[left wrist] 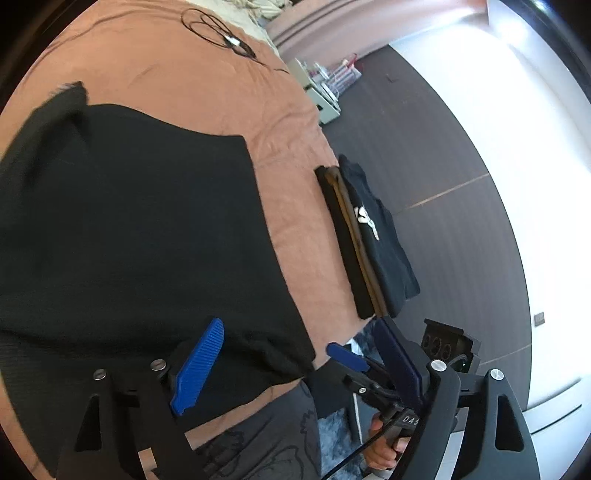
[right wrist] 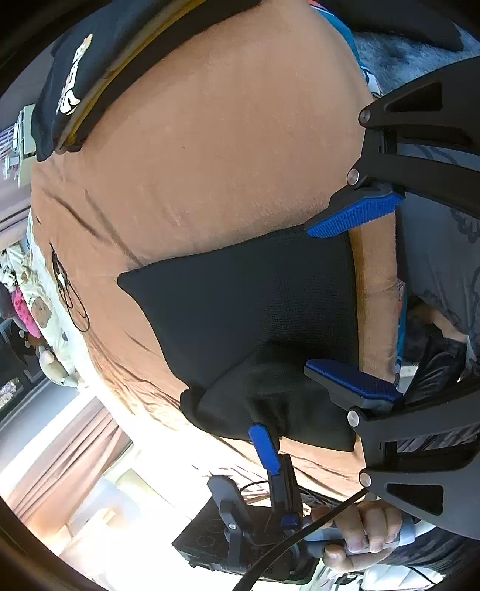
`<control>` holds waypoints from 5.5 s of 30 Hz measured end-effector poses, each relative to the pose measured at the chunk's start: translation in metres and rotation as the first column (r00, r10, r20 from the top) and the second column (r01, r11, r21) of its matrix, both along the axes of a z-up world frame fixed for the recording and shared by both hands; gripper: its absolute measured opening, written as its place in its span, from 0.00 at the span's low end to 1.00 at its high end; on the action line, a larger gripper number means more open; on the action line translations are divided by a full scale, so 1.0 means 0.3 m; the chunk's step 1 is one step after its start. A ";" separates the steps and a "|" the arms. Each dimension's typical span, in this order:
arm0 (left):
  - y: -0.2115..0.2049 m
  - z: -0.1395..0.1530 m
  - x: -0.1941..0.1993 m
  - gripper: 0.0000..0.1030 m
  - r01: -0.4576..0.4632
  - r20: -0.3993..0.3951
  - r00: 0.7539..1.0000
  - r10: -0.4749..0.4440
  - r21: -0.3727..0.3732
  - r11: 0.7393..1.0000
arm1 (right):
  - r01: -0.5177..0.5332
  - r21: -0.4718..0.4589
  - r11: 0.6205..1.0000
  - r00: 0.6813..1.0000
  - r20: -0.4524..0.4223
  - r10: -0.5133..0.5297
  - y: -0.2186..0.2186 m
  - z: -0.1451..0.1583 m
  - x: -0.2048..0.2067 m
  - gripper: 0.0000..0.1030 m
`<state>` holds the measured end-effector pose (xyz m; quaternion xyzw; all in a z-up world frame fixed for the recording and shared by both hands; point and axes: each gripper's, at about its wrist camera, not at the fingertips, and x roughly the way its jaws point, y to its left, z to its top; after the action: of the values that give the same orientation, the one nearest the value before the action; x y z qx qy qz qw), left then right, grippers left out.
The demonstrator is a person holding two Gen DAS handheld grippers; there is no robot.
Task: Fold small clothes
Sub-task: 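Lower the folded side onto the shirt and open the left gripper, then grasp the opposite side edge of the shirt with the right gripper, then fold the held side over with the right gripper while the left gripper holds the patterned trim, then open the left gripper to release the patterned trim, then move both open grippers to the end of the folded black shirt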
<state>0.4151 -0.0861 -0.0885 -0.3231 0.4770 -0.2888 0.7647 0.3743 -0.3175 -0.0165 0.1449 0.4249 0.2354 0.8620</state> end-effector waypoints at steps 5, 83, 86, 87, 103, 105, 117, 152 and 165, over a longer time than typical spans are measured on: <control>0.125 0.002 -0.035 0.82 -0.053 0.003 0.999 0.053 0.030 0.998 | -0.029 -0.010 1.000 1.000 0.011 0.030 0.033 0.013 0.014 0.67; 0.247 -0.032 0.136 0.06 -0.316 -0.061 0.946 0.317 0.026 0.948 | -0.150 -0.177 0.973 0.987 0.023 0.157 0.109 -0.024 0.159 0.04; 0.211 0.005 0.190 0.06 -0.288 -0.037 0.957 0.289 0.033 0.957 | -0.134 -0.168 0.977 0.990 0.015 0.139 0.096 -0.030 0.163 0.04; 0.194 0.017 0.211 0.06 -0.278 -0.027 0.960 0.279 0.040 0.960 | -0.131 -0.154 0.979 0.991 0.013 0.135 0.088 -0.030 0.165 0.04; 0.012 0.001 0.470 0.06 -0.141 -0.022 0.989 0.145 0.117 0.983 | -0.101 -0.063 0.993 0.995 -0.016 0.100 -0.007 -0.046 0.165 0.03; -0.021 -0.020 0.504 0.06 -0.120 -0.019 0.992 0.124 0.145 0.982 | -0.094 -0.060 0.994 0.996 -0.019 0.093 -0.012 -0.054 0.168 0.03; -0.114 -0.149 0.663 0.06 -0.059 -0.081 0.994 0.075 0.190 0.980 | -0.048 -0.050 0.998 0.998 -0.035 0.046 -0.014 -0.096 0.225 0.03; 0.194 -0.130 0.321 0.57 -0.124 -0.066 0.986 0.150 0.302 0.945 | -0.053 -0.092 0.994 0.998 -0.045 0.049 -0.019 -0.090 0.201 0.03; 0.359 -0.177 0.157 0.57 -0.213 -0.072 0.966 0.249 0.328 0.920 | -0.029 -0.198 0.980 0.999 -0.021 0.026 0.031 0.006 0.191 0.55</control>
<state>0.4622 0.0216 -0.1416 -0.2656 0.5180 -0.0972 0.8073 0.4314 -0.3082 -0.0146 0.0547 0.4560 0.2025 0.8649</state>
